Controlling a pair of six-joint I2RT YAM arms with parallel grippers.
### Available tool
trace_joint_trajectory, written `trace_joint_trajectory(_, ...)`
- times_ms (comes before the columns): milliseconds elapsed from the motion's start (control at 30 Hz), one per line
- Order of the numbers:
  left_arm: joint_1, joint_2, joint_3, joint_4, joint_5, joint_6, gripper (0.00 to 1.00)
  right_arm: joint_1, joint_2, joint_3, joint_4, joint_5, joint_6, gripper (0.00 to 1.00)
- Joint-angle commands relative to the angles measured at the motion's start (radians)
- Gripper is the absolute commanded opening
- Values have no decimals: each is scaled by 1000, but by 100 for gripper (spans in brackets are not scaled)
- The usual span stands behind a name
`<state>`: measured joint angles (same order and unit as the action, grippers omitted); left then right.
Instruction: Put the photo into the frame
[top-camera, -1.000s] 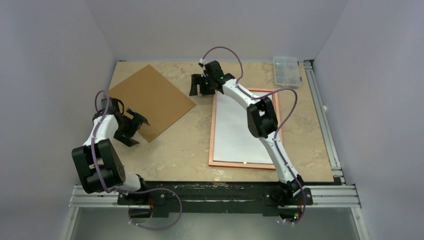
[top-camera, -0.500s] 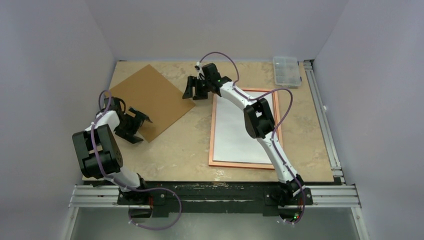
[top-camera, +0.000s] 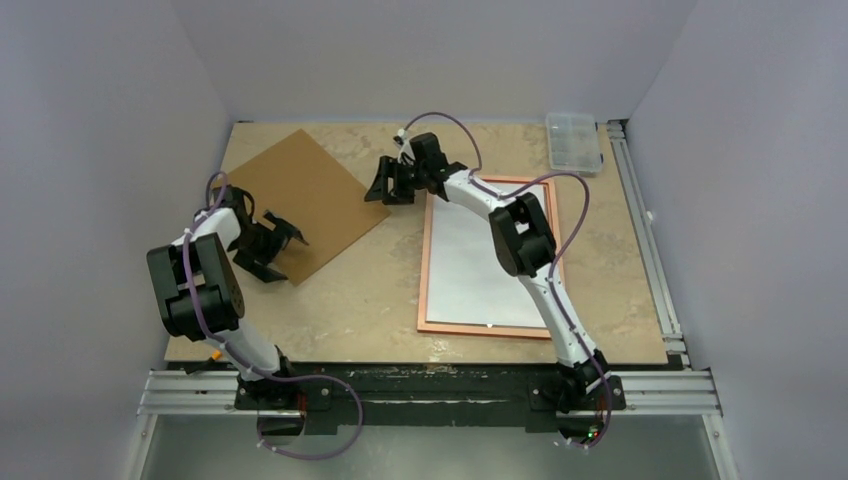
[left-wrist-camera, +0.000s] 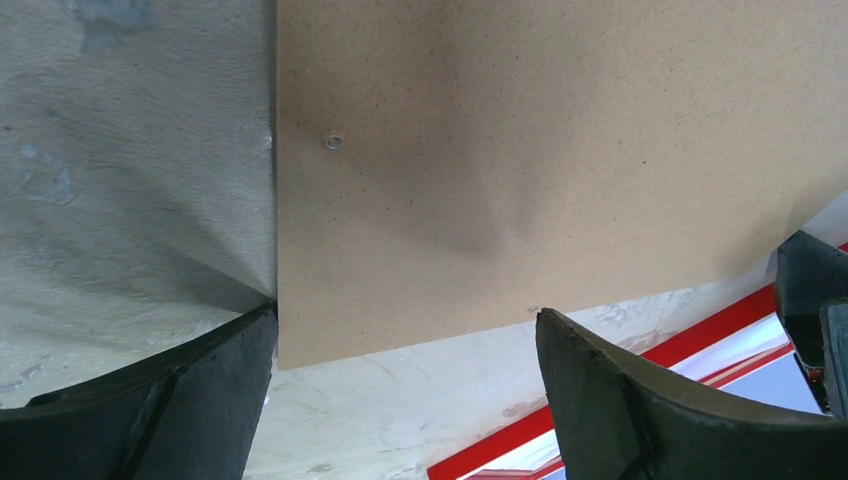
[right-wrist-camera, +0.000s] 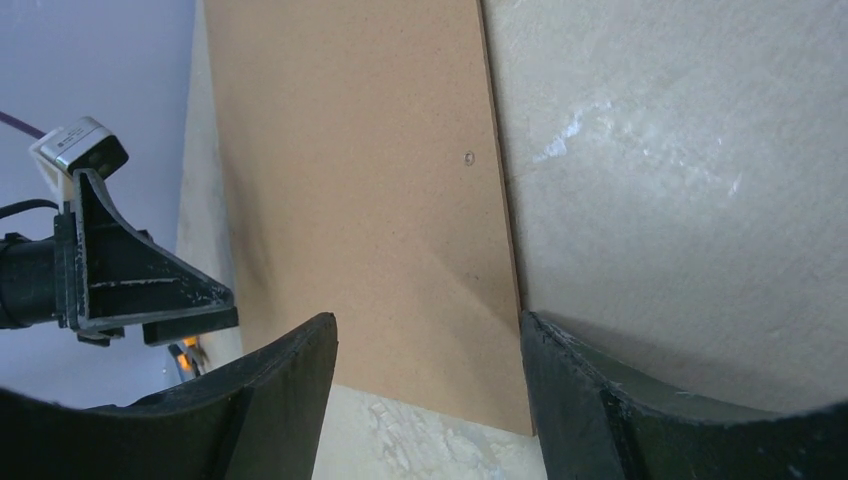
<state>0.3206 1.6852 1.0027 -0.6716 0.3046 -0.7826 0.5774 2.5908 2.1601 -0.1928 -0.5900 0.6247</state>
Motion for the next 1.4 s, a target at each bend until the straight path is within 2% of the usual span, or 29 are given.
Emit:
trace_joint_trajectory(0, -56, 35, 2, 101, 79, 33, 96, 34, -79, -127, 26, -172, 100, 66)
trace_joint_trajectory(167, -93, 10, -9, 94, 98, 56, 96, 31, -202, -205, 97, -226, 141, 65)
trace_joint_trajectory(367, -155, -46, -62, 122, 138, 56, 96, 31, -365, -321, 104, -249, 132, 65)
trace_joint_trajectory(567, -289, -96, -71, 123, 146, 37, 96, 32, -618, -618, 86, -240, 65, 65)
trace_joint_trajectory(667, -367, -144, -90, 126, 130, 14, 96, 29, -774, -772, -1, -176, -3, 65)
trace_joint_trajectory(800, -481, -198, -119, 133, 104, -23, 96, 30, -1005, -1011, -14, -102, 15, 66)
trace_joint_trajectory(933, -584, -243, -172, 163, 85, -62, 96, 30, -1209, -1177, -126, -25, -5, 66)
trace_joint_trajectory(1067, -629, -265, -211, 171, 58, -78, 97, 26, -1363, -1257, -276, 230, -62, 71)
trace_joint_trajectory(1133, -630, -281, -218, 170, 38, -70, 97, 12, -1366, -1258, -315, 332, -96, 73)
trace_joint_trajectory(1200, -626, -281, -193, 139, 6, -44, 97, -20, -1332, -1255, -306, 350, -119, 73)
trace_joint_trajectory(1300, -609, -262, -119, 53, -47, 5, 97, -86, -1242, -1234, -248, 269, -133, 73)
trace_joint_trajectory(1367, -575, -255, -97, 51, -37, 29, 98, -131, -1164, -1217, -194, 177, -136, 72)
